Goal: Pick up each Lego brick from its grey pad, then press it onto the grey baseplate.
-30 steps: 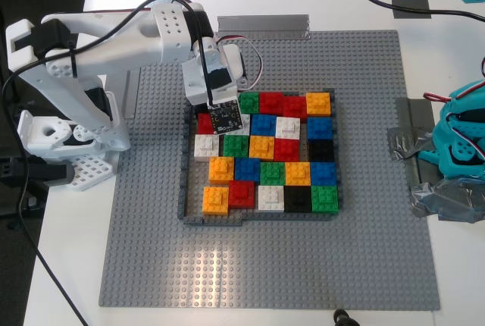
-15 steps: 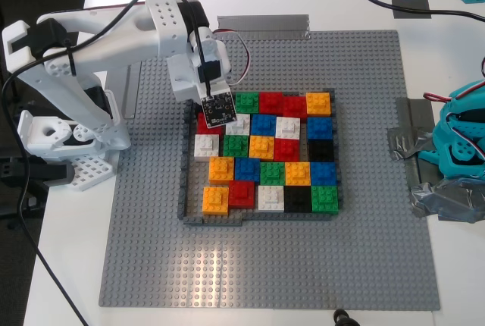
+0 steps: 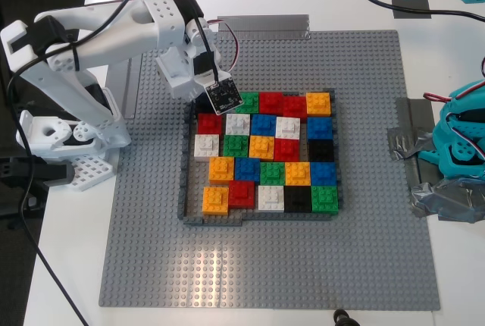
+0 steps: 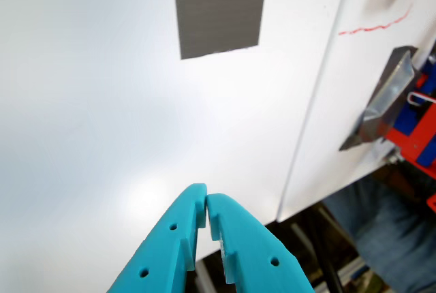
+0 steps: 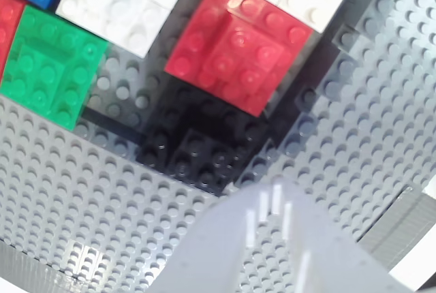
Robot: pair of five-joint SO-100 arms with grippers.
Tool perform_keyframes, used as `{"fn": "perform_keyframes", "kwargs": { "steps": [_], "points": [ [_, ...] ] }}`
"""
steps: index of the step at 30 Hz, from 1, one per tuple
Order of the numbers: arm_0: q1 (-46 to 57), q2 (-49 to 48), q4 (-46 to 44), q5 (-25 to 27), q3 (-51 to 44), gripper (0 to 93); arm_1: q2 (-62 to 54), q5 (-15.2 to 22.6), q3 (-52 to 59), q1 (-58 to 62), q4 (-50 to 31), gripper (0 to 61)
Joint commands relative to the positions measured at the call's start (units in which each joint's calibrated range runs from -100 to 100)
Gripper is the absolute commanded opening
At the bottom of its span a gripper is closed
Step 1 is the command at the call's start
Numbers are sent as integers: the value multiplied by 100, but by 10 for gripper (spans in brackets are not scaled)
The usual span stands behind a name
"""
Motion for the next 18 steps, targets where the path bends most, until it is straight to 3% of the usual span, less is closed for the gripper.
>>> {"fn": "perform_keyframes", "kwargs": {
  "steps": [1, 11, 18],
  "points": [
    [44, -127, -51, 25, -45, 0, 78, 73, -102, -9, -97, 1],
    [51, -127, -51, 25, -45, 0, 318, -19, 78, 49, -122, 1],
    [51, -127, -51, 25, -45, 0, 318, -249, 431, 216, -642, 1]
  ]
}}
